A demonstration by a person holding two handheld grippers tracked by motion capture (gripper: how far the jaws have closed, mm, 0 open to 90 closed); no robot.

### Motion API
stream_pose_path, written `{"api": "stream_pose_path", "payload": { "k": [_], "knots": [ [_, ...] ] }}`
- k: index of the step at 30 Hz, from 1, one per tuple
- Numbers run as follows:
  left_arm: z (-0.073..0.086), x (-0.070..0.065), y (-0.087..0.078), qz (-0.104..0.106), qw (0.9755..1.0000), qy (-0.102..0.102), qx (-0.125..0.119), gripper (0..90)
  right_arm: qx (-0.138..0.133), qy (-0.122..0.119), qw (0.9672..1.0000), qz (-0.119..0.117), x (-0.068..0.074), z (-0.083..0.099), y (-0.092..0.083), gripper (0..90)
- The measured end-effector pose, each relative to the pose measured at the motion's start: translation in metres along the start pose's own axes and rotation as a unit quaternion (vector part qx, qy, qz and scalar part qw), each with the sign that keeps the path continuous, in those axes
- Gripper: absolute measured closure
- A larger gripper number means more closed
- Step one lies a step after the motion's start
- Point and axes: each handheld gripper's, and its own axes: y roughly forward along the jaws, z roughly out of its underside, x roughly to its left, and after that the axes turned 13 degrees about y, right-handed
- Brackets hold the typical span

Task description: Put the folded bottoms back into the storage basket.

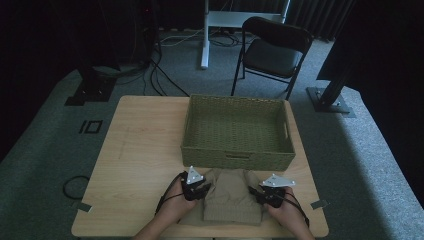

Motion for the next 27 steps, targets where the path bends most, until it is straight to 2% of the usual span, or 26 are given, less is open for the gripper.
{"api": "stream_pose_path", "payload": {
  "k": [1,7,9,12,19,27],
  "knots": [
    [0.000,0.000,-0.001,0.000,1.0000,0.009,0.001,78.4,0.004,-0.003,1.0000,0.002,0.001,-0.001,-0.001,76.6],
    [-0.004,0.001,-0.005,0.005,1.0000,0.004,0.001,81.5,0.017,-0.004,0.9998,0.009,0.004,-0.006,-0.003,78.7],
    [-0.006,0.001,-0.010,0.009,0.9999,-0.003,-0.006,81.7,0.013,0.003,0.9999,0.003,0.004,-0.006,-0.006,79.0],
    [-0.008,0.002,-0.014,0.014,0.9993,-0.028,-0.020,81.5,0.009,0.011,0.9999,-0.004,0.004,-0.007,-0.009,79.3],
    [-0.013,0.001,-0.023,0.014,0.9997,-0.004,-0.021,81.6,0.001,0.018,0.9997,-0.016,0.007,-0.012,-0.016,79.7],
    [-0.026,0.002,-0.037,0.009,0.9993,0.011,-0.036,81.6,-0.012,0.021,0.9993,-0.028,0.011,-0.020,-0.025,79.9]
  ]
}}
